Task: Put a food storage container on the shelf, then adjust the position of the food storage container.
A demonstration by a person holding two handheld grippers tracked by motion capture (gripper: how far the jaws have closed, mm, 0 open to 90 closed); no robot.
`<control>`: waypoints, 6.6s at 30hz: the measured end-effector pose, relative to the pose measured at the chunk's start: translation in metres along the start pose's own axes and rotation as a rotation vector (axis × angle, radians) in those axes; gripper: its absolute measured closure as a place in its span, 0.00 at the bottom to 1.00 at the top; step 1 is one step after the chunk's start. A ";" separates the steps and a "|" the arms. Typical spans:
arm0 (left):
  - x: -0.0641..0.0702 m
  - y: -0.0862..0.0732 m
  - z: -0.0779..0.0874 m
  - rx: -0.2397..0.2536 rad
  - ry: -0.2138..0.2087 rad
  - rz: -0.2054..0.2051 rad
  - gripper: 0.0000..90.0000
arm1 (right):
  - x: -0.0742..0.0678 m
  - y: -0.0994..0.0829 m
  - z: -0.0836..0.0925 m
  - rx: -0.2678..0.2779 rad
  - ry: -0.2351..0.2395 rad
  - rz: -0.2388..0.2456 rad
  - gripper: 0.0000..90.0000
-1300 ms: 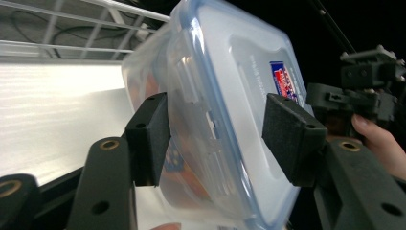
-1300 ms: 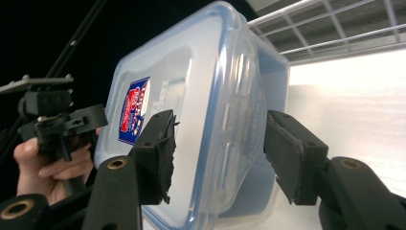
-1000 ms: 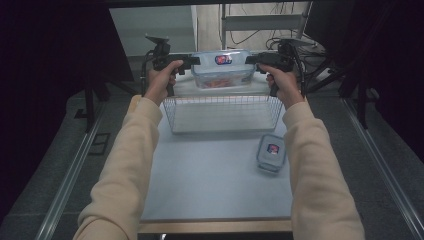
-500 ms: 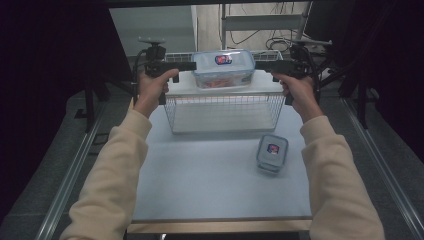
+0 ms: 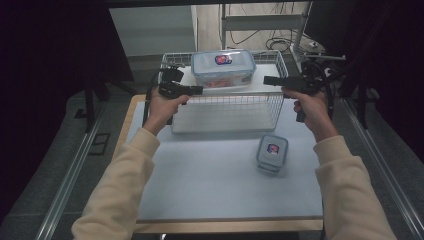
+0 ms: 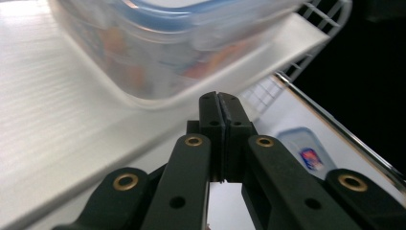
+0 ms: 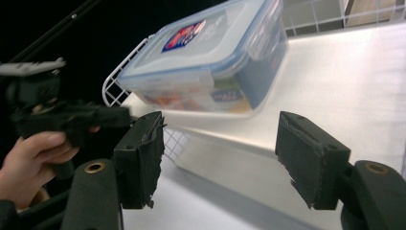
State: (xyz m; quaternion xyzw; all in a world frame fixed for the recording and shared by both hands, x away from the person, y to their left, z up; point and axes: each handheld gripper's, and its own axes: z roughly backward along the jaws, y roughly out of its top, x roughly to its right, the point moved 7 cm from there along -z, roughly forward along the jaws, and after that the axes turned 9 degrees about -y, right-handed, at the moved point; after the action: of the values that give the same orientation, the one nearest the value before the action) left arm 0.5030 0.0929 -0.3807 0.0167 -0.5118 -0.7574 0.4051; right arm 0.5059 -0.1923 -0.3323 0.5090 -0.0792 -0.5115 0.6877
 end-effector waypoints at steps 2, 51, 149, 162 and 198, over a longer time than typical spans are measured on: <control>-0.007 0.001 -0.007 0.005 0.011 0.017 1.00 | 0.002 -0.006 0.002 -0.007 0.002 0.012 0.37; 0.047 -0.176 0.029 -0.036 -0.110 -0.032 0.85 | 0.009 -0.166 0.034 -0.056 0.067 0.162 0.34; 0.039 -0.232 0.009 -0.133 -0.095 0.023 0.33 | 0.017 -0.259 -0.046 -0.297 -0.211 0.444 0.99; 0.037 -0.229 0.012 -0.112 -0.094 0.038 0.34 | 0.057 -0.188 -0.004 -0.132 -0.287 0.349 0.99; 0.018 -0.228 0.027 -0.074 -0.056 0.086 0.35 | 0.052 -0.215 -0.055 -0.305 -0.186 0.338 0.99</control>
State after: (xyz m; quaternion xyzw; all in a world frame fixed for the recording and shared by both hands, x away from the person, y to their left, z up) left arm 0.3435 0.1360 -0.5407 -0.0416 -0.4949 -0.7578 0.4231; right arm 0.4307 -0.1906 -0.5477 0.3296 -0.1480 -0.4398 0.8222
